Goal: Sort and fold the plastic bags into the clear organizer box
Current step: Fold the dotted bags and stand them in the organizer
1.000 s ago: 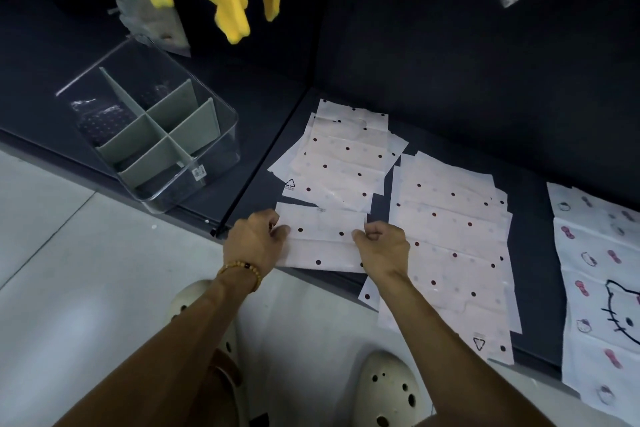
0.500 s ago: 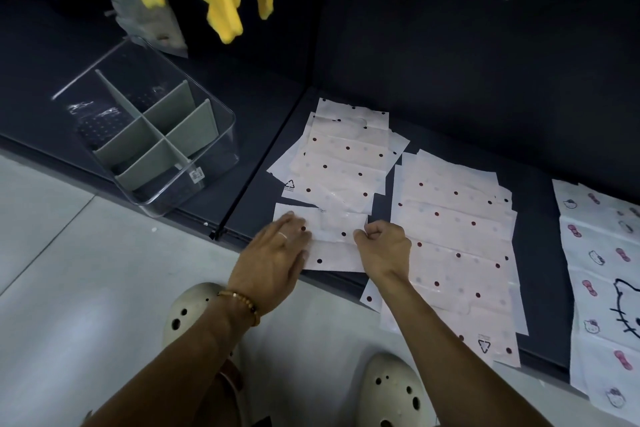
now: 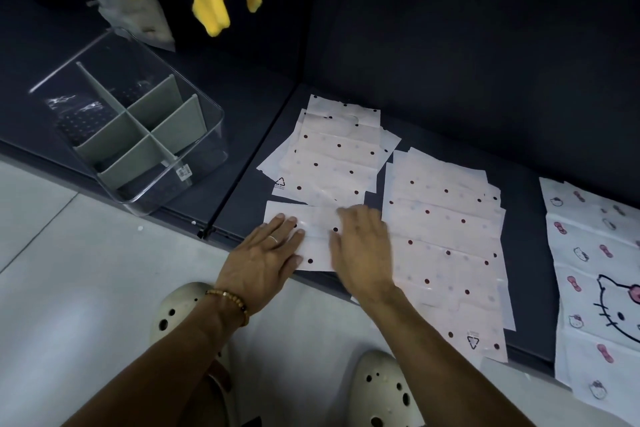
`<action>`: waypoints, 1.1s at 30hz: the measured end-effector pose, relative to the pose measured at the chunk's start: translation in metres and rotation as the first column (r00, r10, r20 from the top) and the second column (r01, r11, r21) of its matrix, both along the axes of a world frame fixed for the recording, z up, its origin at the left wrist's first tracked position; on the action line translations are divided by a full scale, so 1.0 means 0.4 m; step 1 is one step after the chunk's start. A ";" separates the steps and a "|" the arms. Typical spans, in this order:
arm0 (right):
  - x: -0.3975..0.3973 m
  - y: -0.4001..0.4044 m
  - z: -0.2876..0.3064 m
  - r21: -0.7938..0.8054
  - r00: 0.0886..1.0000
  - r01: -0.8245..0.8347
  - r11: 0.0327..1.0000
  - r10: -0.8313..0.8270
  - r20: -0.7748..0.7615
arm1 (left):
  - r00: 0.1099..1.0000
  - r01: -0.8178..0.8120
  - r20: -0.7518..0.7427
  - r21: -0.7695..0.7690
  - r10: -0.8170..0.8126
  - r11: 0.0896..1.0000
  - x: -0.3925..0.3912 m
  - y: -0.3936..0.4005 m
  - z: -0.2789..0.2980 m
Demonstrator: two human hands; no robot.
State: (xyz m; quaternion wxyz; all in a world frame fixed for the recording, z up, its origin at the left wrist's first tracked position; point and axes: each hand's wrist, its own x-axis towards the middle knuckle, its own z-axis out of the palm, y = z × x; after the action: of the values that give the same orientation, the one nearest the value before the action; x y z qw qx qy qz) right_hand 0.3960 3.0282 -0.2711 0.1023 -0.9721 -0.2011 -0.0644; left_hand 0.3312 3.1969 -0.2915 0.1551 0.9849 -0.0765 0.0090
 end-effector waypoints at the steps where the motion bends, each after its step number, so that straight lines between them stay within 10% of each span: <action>1: -0.014 0.015 -0.011 -0.007 0.988 -0.148 0.989 0.148 -0.034 | 1.000 -0.002 0.008 -0.008 0.002 1.000 -0.001 -0.003 0.007; 13: -0.015 -0.169 -0.021 -0.216 0.863 -0.454 0.865 0.366 -0.350 | 0.998 0.015 -0.068 0.012 -0.014 1.000 0.001 -0.002 0.016; 23: -0.039 -0.137 0.003 -0.087 0.873 -0.485 0.870 0.488 0.015 | 0.993 -0.020 -0.114 0.001 0.020 1.000 0.009 -0.002 0.015; 33: -0.025 -0.108 0.019 0.185 0.968 -0.175 0.967 0.203 -0.146 | 0.990 0.020 -0.139 0.020 -0.017 1.000 0.016 0.013 0.030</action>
State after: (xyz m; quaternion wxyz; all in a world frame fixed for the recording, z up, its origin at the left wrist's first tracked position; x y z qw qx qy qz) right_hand 0.3859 2.9850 -0.2636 0.2069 -0.9380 -0.2780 0.0090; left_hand 0.3378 3.2019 -0.2794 0.1499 0.9840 -0.0745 -0.0619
